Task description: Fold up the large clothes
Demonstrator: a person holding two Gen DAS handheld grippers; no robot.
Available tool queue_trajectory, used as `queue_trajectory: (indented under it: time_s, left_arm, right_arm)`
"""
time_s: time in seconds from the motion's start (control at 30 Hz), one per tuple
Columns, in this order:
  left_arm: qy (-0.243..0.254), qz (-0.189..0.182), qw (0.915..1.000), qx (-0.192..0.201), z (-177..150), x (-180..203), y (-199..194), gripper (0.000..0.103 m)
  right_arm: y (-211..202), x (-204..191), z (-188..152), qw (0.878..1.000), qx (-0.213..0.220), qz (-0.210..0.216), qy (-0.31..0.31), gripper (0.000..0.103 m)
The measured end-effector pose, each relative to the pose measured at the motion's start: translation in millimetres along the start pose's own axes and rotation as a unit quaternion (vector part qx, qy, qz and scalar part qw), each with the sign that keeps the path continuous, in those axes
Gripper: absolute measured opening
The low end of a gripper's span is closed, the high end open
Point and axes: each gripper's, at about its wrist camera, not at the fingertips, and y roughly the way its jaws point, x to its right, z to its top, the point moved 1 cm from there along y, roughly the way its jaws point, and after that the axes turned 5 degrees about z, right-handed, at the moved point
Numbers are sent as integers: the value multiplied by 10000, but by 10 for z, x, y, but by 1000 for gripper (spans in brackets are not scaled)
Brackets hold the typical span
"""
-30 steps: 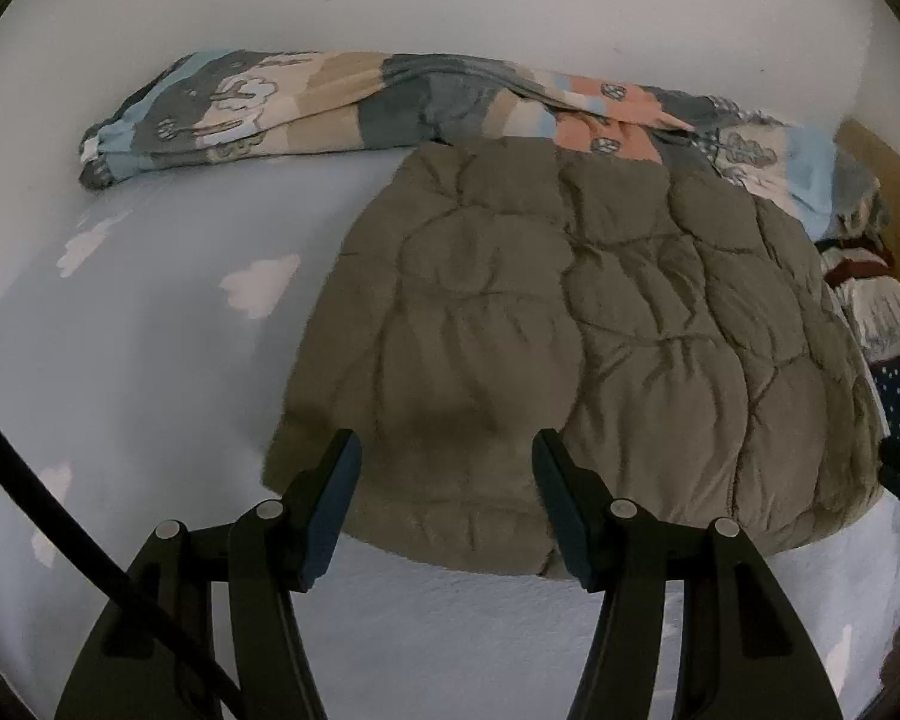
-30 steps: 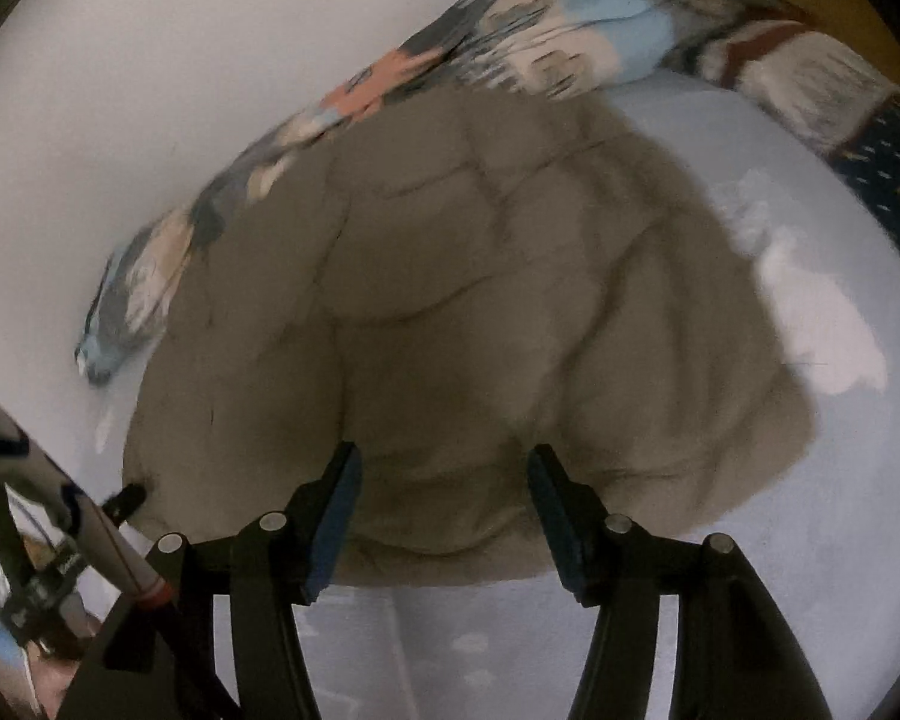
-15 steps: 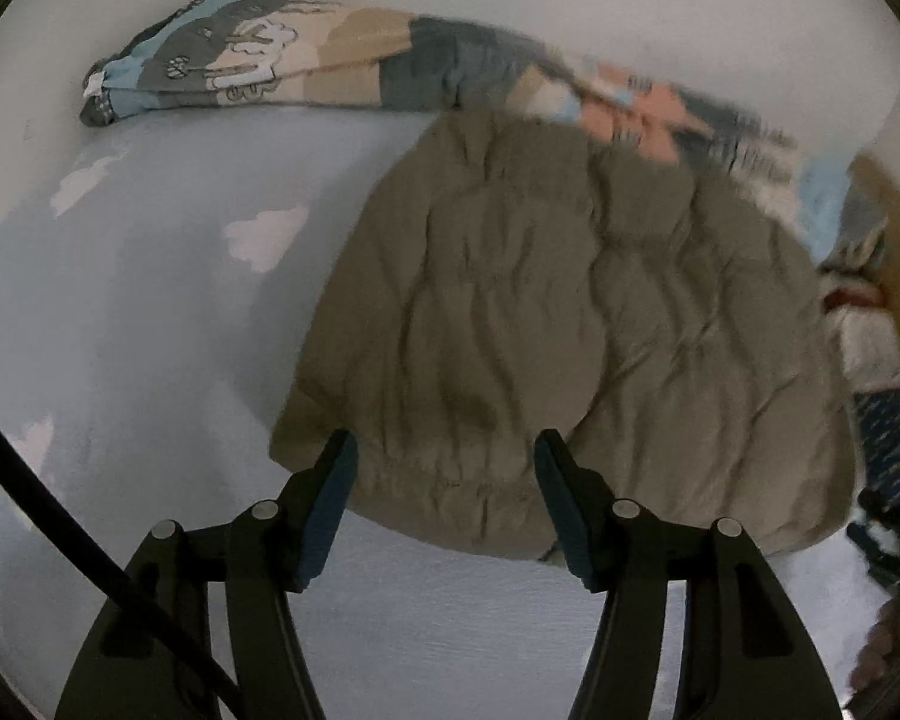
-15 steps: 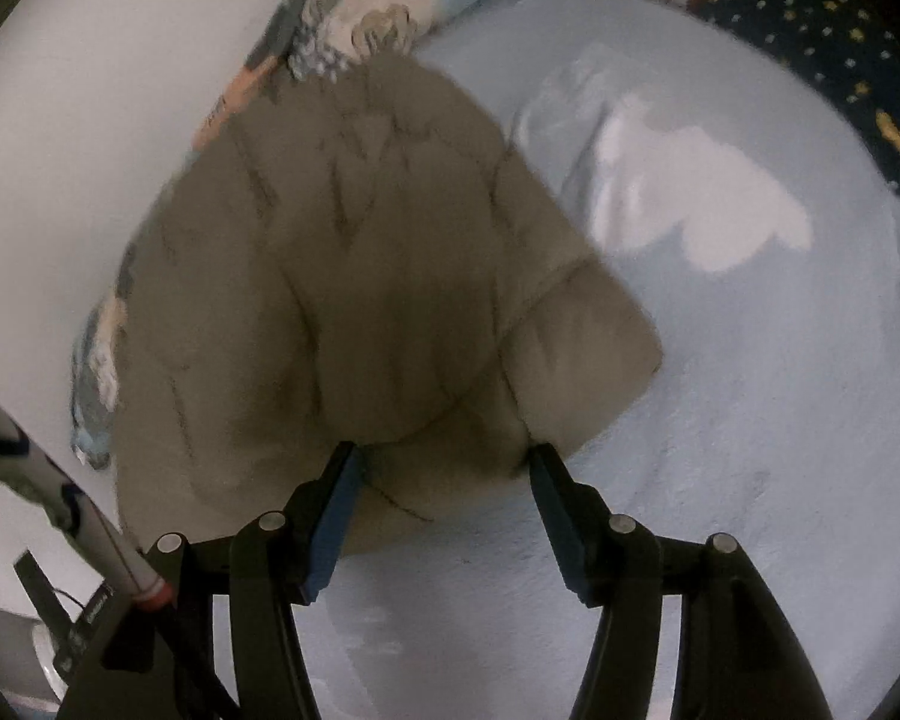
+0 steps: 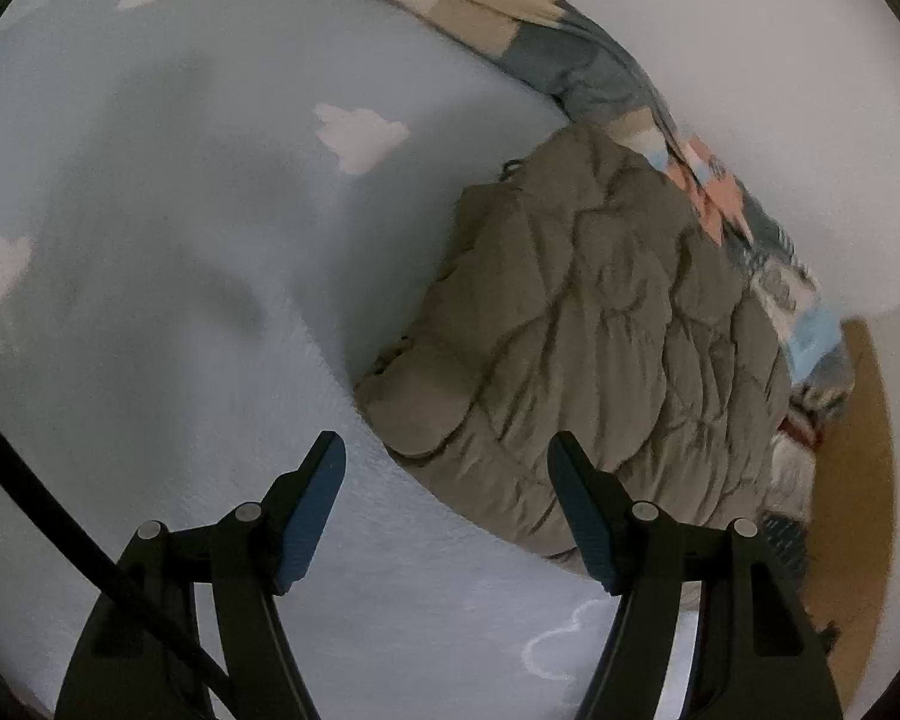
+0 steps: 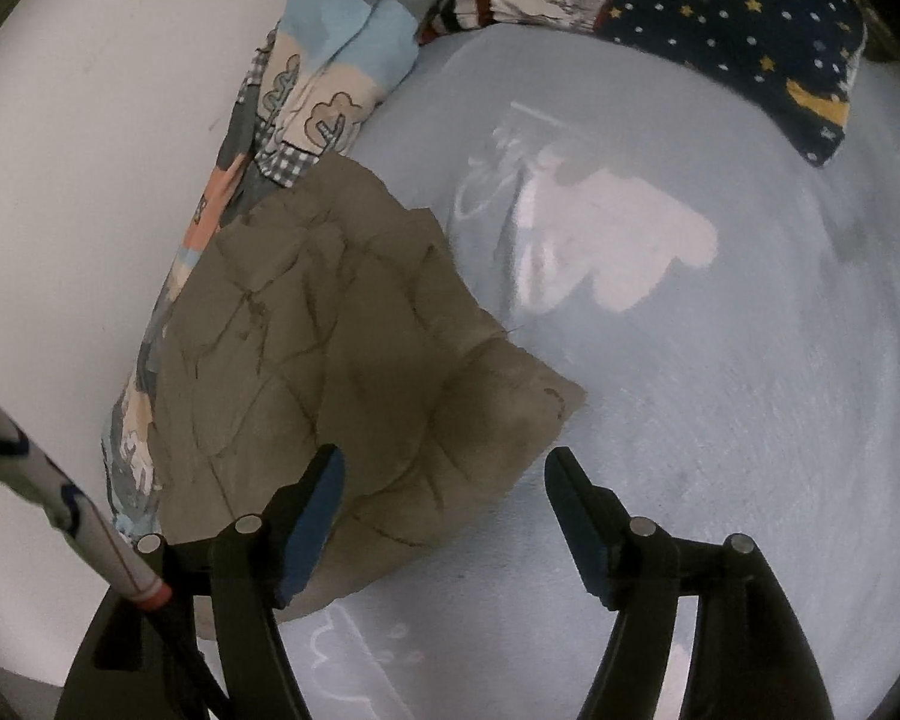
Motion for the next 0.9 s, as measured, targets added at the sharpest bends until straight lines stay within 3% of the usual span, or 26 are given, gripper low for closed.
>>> queue_trajectory:
  time_s: [0.37,0.7,0.9]
  left_arm:
    - [-863,-766,9932,-117,14,-96,266,69]
    - [-1097,-955,9894,53,18,-158,483,69]
    - [-1237,-1172,9853,116,34,-222,618,76]
  right_arm:
    - [55,274,65,9968,39,349,720,81]
    - [280,543,31,9879,112,727,1363,83]
    - [493,626,29,9830,131,915,1587,84]
